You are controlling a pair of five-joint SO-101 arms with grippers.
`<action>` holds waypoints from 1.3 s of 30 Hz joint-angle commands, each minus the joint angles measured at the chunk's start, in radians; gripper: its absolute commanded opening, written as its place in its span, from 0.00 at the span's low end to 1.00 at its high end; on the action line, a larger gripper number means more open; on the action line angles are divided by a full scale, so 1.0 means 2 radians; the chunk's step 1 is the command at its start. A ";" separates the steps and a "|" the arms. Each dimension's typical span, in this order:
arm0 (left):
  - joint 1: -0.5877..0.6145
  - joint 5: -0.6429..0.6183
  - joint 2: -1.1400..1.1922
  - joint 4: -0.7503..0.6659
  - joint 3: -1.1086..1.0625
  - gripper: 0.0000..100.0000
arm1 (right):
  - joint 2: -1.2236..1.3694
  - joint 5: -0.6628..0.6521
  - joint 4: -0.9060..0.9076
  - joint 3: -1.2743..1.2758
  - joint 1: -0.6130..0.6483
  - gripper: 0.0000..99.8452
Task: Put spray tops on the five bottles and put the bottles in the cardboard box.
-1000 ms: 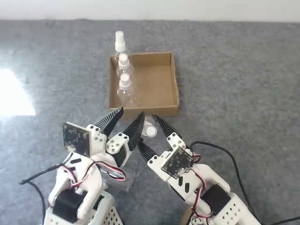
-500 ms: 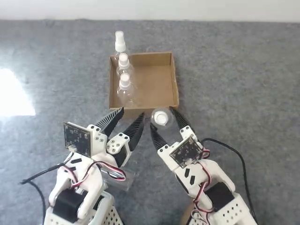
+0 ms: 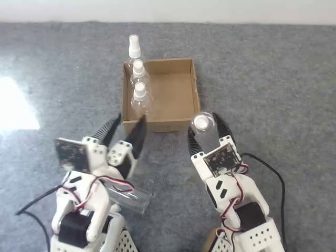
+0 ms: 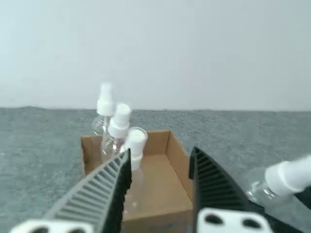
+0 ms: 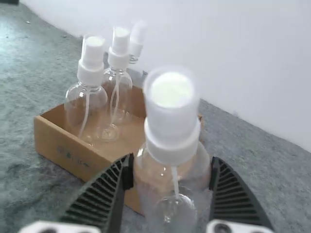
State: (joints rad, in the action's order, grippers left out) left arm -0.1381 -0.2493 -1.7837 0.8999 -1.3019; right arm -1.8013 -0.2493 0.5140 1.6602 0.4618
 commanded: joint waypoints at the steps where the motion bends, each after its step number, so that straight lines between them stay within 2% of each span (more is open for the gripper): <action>1: 0.055 0.003 -0.002 -0.032 0.014 0.18 | -0.007 0.004 0.000 0.001 -0.004 0.17; 11: 0.131 0.007 -0.002 -0.035 -0.061 0.18 | -0.007 0.004 0.002 0.002 -0.009 0.17; 15: 0.159 0.051 -0.002 -0.035 -0.079 0.18 | -0.007 0.004 0.003 0.002 -0.024 0.17; 18: 0.174 0.058 -0.002 -0.033 -0.085 0.18 | -0.007 0.004 0.003 0.002 -0.023 0.17; 25: 0.179 0.060 -0.002 -0.033 -0.122 0.19 | -0.007 0.004 0.003 0.002 -0.023 0.17; 31: 0.213 0.060 -0.002 -0.035 -0.137 0.19 | -0.007 0.004 0.003 0.002 -0.023 0.17; 39: 0.215 0.060 -0.002 -0.035 -0.144 0.19 | -0.007 0.002 0.001 0.009 -0.023 0.17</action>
State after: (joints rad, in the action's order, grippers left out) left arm 0.2885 -0.1389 -1.7714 0.8707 -1.5842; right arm -1.8013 -0.2493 0.5140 1.6602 0.4250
